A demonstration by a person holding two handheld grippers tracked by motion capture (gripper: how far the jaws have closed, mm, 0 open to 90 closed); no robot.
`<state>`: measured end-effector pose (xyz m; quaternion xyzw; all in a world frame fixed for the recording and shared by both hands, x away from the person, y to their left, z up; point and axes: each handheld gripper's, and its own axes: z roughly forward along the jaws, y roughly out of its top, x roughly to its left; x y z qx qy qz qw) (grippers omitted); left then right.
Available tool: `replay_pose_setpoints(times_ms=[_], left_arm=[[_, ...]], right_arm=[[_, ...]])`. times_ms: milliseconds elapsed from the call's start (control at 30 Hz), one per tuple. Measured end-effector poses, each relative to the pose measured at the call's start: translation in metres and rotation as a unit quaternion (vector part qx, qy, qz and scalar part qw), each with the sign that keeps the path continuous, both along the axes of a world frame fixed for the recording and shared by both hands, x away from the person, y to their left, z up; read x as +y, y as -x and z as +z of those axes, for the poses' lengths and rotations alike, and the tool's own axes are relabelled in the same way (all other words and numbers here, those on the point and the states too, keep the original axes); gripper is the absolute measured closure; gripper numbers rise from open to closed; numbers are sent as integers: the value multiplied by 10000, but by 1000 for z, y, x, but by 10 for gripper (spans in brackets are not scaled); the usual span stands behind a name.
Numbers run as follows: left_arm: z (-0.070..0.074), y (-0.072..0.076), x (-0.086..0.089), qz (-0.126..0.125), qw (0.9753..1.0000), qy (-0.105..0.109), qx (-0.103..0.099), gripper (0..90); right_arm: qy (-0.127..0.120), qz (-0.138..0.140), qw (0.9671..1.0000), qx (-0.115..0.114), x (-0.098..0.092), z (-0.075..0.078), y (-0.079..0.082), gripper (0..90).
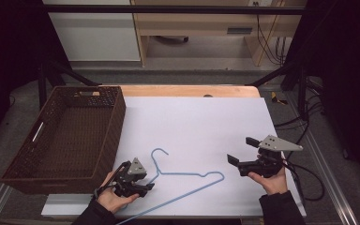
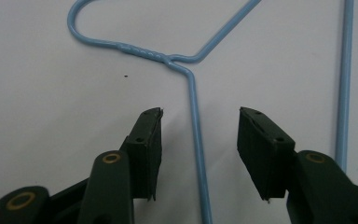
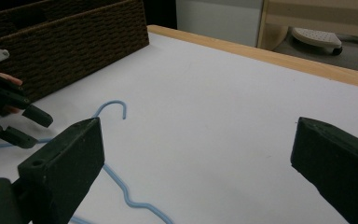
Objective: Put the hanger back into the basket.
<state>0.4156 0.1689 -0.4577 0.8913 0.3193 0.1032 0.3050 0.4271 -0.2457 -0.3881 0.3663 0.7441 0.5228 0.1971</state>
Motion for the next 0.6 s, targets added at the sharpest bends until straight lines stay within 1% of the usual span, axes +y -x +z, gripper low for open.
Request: replay_pose_setpoints(times_ms=[33,100,167,200,267,367,433,600], left_arm=[[0,0,0,7,10000,-29,-5,516],[-1,0,-1,28,10000,-21,-10,520],[-1,0,-1,74,10000,-64,4,550],[-2,-1,-1,92,9999,-92,15,584],[-3,-1,-1,130,9998,-118,30,587],[-3,-1,-2,134,9998,-160,80,637],[-3,-1,-2,144,9997,-170,103,656],[-3,-2,-3,115,9994,-281,179,710]], right_arm=[[5,6,10000,7,0,0,0,32],[-2,8,10000,12,0,0,0,32],[-6,-1,10000,12,1,0,0,32],[-9,-12,10000,7,1,-1,0,32],[-23,-10,10000,16,1,-1,0,32],[-9,-7,10000,17,2,-1,0,32],[3,4,10000,28,2,-1,0,32],[23,14,10000,29,2,-1,-1,32]])
